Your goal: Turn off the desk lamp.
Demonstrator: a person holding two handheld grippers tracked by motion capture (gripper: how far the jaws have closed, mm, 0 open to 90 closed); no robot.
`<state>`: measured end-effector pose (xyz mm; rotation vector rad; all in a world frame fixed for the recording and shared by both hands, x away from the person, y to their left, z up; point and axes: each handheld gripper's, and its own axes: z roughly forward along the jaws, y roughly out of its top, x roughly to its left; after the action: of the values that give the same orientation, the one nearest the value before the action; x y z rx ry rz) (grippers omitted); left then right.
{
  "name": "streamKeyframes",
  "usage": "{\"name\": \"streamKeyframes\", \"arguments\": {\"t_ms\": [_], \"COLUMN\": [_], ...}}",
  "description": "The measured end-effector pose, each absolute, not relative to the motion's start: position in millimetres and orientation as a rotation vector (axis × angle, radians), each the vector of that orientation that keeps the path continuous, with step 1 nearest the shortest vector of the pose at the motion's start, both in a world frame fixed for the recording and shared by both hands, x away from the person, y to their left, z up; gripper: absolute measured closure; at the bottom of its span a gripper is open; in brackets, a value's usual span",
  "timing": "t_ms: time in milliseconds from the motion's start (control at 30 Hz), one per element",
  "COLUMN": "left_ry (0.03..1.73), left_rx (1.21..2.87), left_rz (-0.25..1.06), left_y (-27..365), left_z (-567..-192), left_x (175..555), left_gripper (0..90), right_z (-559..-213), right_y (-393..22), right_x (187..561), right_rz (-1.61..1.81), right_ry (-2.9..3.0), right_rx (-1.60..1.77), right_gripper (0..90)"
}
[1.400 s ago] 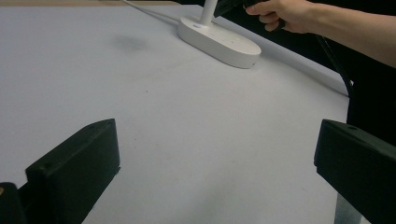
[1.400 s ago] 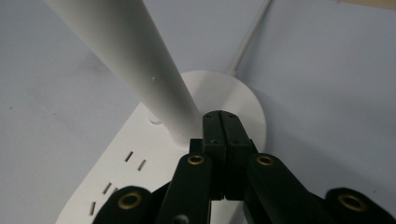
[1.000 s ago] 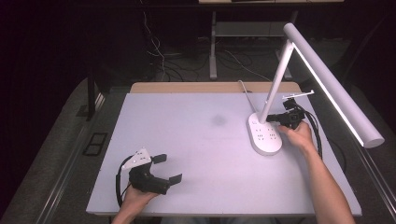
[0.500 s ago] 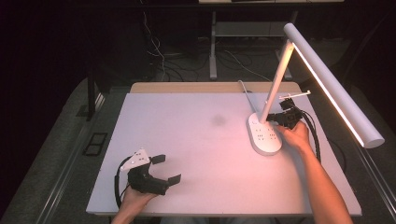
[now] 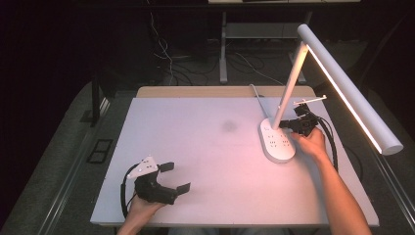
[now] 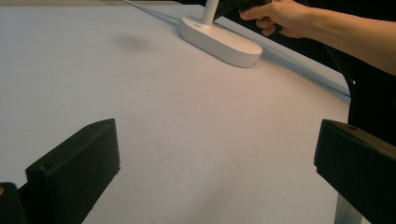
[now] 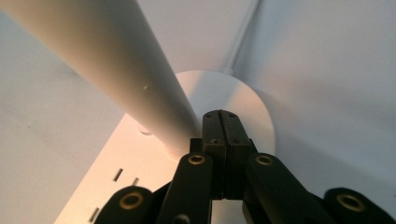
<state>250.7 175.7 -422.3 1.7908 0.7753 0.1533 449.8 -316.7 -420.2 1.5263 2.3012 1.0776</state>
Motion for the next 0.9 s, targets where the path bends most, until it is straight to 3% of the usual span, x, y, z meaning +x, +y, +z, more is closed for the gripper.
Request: {"name": "streamKeyframes", "arguments": {"t_ms": [900], "left_ry": [0.773], "left_rx": [1.792], "left_rz": [0.154], "left_y": [175.4], "left_z": [-422.1], "left_x": [249.8], "left_gripper": [0.0], "right_z": [-424.6], "right_y": [-318.1], "right_x": [445.6], "right_rz": [1.131], "right_ry": [2.262], "right_rx": [1.559], "right_gripper": [90.0]}}
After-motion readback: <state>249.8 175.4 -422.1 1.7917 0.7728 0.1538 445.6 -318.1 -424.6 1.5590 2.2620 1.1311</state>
